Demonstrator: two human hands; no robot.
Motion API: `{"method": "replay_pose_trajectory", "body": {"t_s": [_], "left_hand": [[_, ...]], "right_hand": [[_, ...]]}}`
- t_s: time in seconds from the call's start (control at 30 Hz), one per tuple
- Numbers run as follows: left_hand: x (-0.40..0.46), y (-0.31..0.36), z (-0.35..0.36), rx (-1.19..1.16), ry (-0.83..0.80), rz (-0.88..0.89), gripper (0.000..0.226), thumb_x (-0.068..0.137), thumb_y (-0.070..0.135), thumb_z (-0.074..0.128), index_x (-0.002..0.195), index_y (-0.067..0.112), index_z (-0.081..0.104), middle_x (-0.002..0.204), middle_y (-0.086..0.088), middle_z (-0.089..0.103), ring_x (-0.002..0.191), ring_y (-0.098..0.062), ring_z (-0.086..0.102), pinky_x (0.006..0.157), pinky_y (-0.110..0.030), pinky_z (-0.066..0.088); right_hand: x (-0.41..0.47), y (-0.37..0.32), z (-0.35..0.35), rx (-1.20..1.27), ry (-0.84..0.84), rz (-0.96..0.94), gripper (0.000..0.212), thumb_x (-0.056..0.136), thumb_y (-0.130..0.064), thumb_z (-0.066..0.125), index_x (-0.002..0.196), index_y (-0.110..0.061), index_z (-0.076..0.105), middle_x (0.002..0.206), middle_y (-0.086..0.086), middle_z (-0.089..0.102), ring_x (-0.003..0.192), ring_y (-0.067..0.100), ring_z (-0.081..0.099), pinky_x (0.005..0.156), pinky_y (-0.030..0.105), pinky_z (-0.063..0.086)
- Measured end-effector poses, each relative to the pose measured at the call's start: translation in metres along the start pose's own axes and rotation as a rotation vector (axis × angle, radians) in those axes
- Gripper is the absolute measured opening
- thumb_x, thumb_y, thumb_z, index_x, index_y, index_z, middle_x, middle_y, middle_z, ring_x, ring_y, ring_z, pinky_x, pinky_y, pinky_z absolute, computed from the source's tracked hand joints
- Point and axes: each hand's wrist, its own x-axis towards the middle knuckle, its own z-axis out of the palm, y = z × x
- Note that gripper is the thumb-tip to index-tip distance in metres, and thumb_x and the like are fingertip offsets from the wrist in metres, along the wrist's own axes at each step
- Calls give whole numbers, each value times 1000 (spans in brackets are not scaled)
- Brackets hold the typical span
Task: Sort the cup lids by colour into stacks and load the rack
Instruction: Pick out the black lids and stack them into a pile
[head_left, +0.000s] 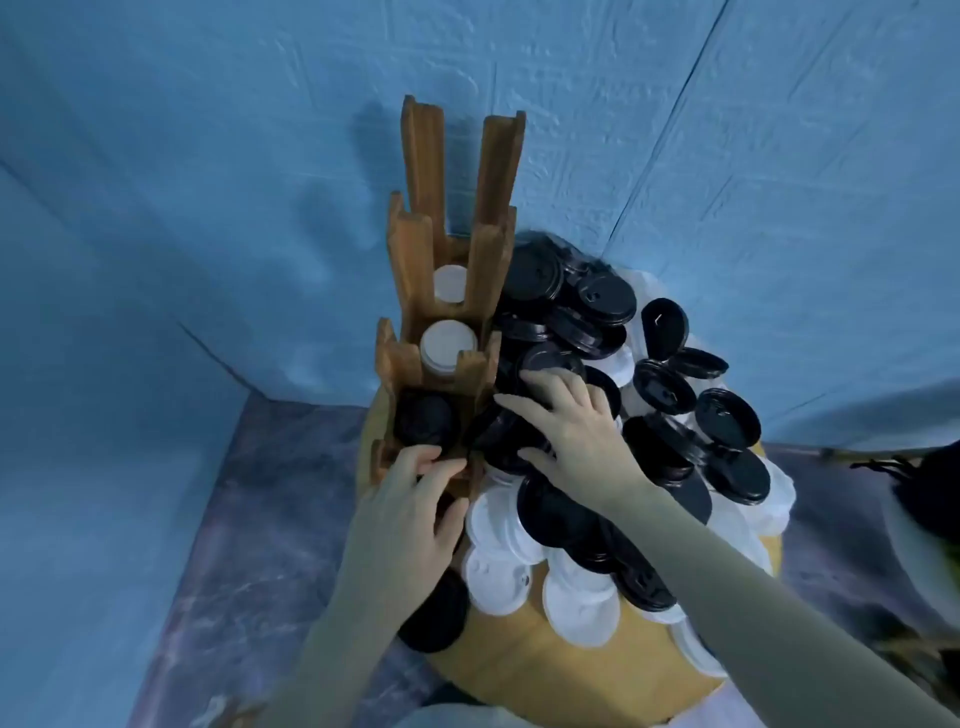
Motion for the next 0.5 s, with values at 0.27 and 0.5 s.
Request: {"method": "replay_pose_trajectory", "body": {"t_s": [0.27, 0.5], "left_hand": [[0, 3, 5, -211, -34, -120, 33, 92, 21, 69, 125, 19, 65, 125, 5, 57, 103, -7, 61, 75, -22, 51], [0, 29, 5, -1305, -145, -857, 47, 89, 40, 69, 129, 18, 57, 119, -8, 69, 104, -19, 71, 89, -44, 59]], "right_hand": [[1, 6, 2, 104, 125, -117, 20, 74, -21, 80, 89, -16, 68, 113, 2, 63, 120, 24, 43, 93, 37, 33], [-48, -16, -33, 801, -12, 196, 15, 79, -21, 79, 82, -29, 67, 88, -18, 66, 94, 6, 59, 88, 25, 42]]}}
